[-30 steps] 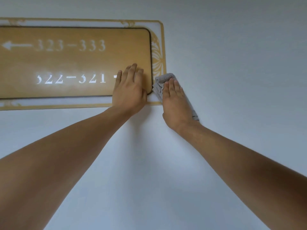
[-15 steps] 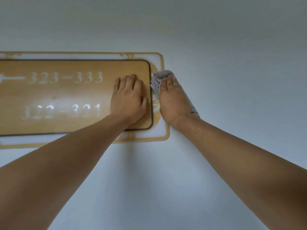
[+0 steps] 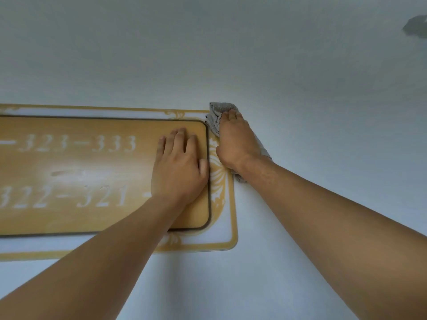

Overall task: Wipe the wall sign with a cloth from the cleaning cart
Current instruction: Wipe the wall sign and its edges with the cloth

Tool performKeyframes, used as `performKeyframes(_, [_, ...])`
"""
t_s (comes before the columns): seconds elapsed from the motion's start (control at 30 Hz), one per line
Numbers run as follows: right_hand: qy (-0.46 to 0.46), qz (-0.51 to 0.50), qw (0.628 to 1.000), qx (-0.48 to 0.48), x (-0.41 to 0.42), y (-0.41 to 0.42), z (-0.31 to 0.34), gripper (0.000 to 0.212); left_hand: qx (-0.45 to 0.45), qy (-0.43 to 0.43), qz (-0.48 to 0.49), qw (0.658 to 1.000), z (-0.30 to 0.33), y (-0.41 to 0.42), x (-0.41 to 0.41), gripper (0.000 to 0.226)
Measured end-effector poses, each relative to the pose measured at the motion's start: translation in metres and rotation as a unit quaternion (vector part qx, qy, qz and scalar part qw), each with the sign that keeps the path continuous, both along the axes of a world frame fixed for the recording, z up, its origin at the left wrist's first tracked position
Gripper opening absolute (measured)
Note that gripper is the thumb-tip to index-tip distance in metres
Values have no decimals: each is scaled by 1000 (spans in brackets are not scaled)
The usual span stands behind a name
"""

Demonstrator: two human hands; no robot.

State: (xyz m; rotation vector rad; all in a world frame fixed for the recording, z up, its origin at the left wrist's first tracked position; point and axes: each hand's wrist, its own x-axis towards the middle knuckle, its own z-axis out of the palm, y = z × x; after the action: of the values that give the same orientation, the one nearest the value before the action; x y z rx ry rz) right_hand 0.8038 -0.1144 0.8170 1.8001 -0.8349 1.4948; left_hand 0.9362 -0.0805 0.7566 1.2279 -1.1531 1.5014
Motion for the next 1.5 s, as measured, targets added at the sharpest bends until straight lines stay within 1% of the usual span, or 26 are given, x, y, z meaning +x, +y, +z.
performKeyframes(0.1, [-7, 0, 1000, -7, 2, 5, 14, 70, 5, -2, -1, 1000, 1, 1, 0, 60])
performKeyframes(0.27, [-45, -4, 998, -47, 0, 8, 18, 43, 6, 2, 0, 1000, 2, 4, 0, 62])
performKeyframes(0.33, [-53, -4, 997, -53, 1, 9, 18, 39, 6, 2, 1, 1000, 2, 4, 1, 61])
performKeyframes(0.5, [-49, -1, 997, -59, 8, 13, 20, 38, 3, 1, -7, 1000, 1, 4, 3, 62])
performKeyframes(0.67, [-34, -9, 999, -39, 13, 19, 29, 25, 11, 7, -21, 1000, 2, 4, 5, 64])
performKeyframes(0.87, [-21, -37, 998, -49, 28, 33, 36, 26, 51, 1, -4, 999, 5, 7, 7, 65])
performKeyframes(0.97, [-13, -46, 998, -38, 36, 42, 36, 22, 72, -17, 7, 997, 4, 10, 15, 66])
performKeyframes(1.1, [-9, -50, 998, -35, 50, 56, 37, 16, 122, -49, 5, 991, 5, 22, 26, 68])
performKeyframes(1.2, [-4, -39, 999, -23, 63, 66, 40, 20, 135, -66, 52, 987, 9, 42, 48, 67])
performKeyframes(1.27, [-2, -38, 999, -20, 68, 70, 40, 24, 125, -55, 80, 987, 10, 57, 70, 65])
performKeyframes(1.4, [-3, -55, 998, -24, 74, 73, 41, 22, 119, -32, 114, 986, 8, 84, 117, 63])
performKeyframes(1.5, [-5, -47, 999, -15, 91, 81, 40, 22, 105, 0, 101, 989, 8, 101, 147, 61])
